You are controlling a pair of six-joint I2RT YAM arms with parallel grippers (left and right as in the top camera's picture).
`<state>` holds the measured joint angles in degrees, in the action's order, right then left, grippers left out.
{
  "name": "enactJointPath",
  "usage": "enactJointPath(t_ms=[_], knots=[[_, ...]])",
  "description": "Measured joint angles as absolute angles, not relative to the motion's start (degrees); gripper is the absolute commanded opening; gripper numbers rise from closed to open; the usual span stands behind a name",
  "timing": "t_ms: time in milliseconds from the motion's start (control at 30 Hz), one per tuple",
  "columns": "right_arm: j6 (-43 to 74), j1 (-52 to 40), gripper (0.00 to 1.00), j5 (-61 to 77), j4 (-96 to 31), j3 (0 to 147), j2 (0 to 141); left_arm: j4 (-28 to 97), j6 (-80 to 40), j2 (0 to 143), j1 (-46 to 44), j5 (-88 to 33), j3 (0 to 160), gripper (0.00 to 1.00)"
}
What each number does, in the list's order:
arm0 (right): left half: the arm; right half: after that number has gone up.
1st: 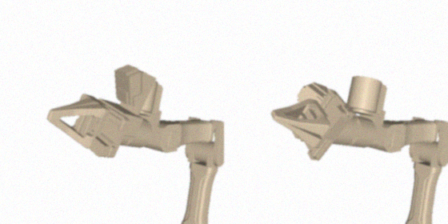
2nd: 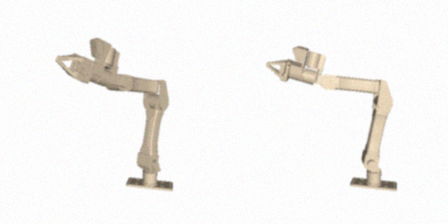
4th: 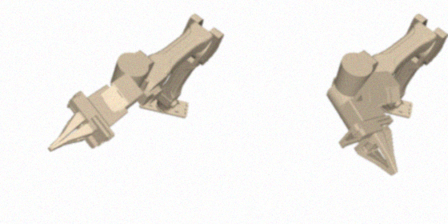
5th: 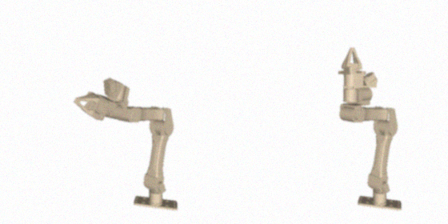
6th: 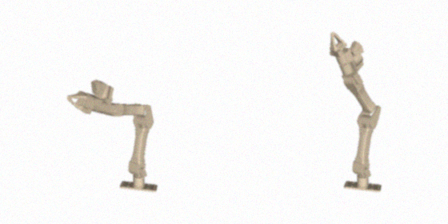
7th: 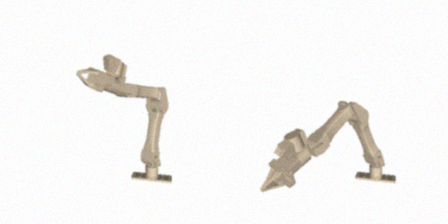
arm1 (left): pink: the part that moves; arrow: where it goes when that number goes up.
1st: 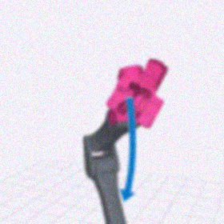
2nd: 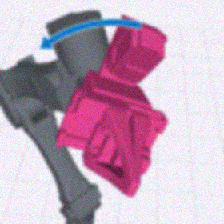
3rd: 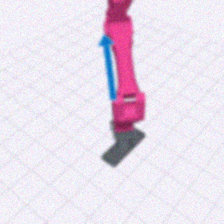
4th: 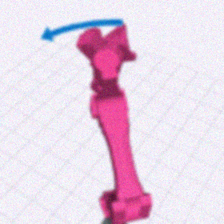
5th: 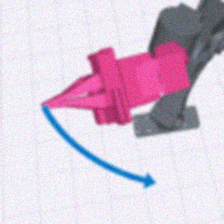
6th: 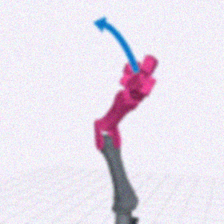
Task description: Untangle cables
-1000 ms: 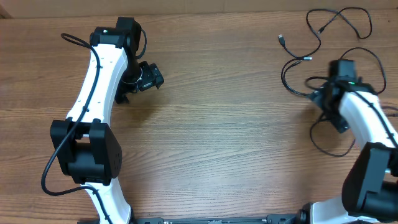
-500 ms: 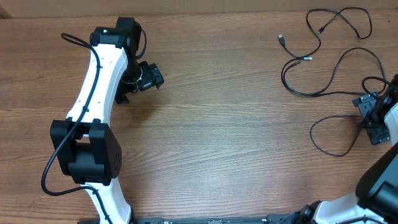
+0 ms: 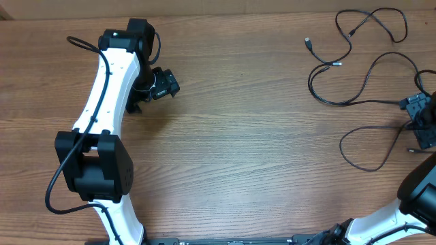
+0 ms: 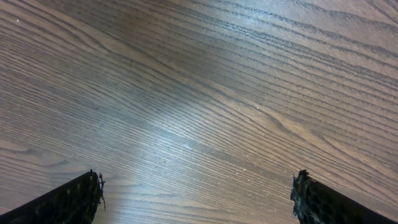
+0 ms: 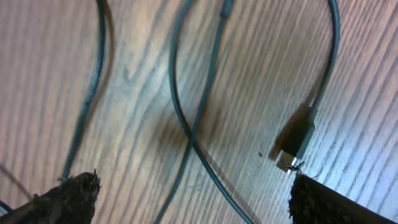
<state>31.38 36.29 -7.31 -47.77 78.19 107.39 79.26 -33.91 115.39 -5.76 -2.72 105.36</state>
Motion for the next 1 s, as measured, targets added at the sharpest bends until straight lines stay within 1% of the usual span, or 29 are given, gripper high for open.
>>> enactJointPath(t_ms=[133,167,233,267,400,433,533,600,733,800,833,867,1000], knots=[[31.0,36.3,0.81,-7.3,-48.1,78.2,109.1,79.3,-33.9,115.4,-5.8,-2.7,105.4,1.0],[31.0,36.3,0.74,-7.3,-48.1,78.2,110.0,79.3,-33.9,115.4,-5.8,-2.7,105.4,0.99],[31.2,36.3,0.66,-7.3,-48.1,78.2,112.1,79.3,-33.9,115.4,-5.8,-2.7,105.4,0.99],[31.2,36.3,0.63,-7.3,-48.1,78.2,112.9,79.3,-33.9,115.4,-5.8,-2.7,105.4,1.0],[31.0,36.3,0.56,-7.3,-48.0,78.2,115.1,79.3,-33.9,115.4,-5.8,-2.7,105.4,1.0],[30.9,36.3,0.52,-7.3,-47.9,78.2,115.3,79.3,-33.9,115.4,-5.8,-2.7,105.4,1.0],[30.7,36.3,0.3,-7.4,-47.4,78.2,115.6,79.3,-33.9,115.4,-5.8,-2.7,105.4,0.99],[30.9,36.3,0.22,-7.6,-47.4,78.2,115.6,79.3,-33.9,115.4,-5.8,-2.7,105.4,1.0],[30.8,36.3,0.19,-8.2,-47.8,78.2,115.6,79.3,-33.9,115.4,-5.8,-2.7,105.4,1.0],[30.8,36.3,0.13,-8.3,-48.3,78.2,115.6,79.3,-33.9,115.4,-5.8,-2.7,105.4,0.99],[30.7,36.3,0.07,-8.4,-48.7,78.2,115.6,79.3,-33.9,115.4,-5.8,-2.7,105.4,1.0],[30.8,36.3,0.04,-8.4,-49.0,78.2,115.6,79.3,-33.9,115.4,-5.8,-2.7,105.4,1.0],[32.1,36.3,0.04,-9.0,-51.1,78.2,115.6,79.3,-33.9,115.4,-5.8,-2.7,105.4,1.0]])
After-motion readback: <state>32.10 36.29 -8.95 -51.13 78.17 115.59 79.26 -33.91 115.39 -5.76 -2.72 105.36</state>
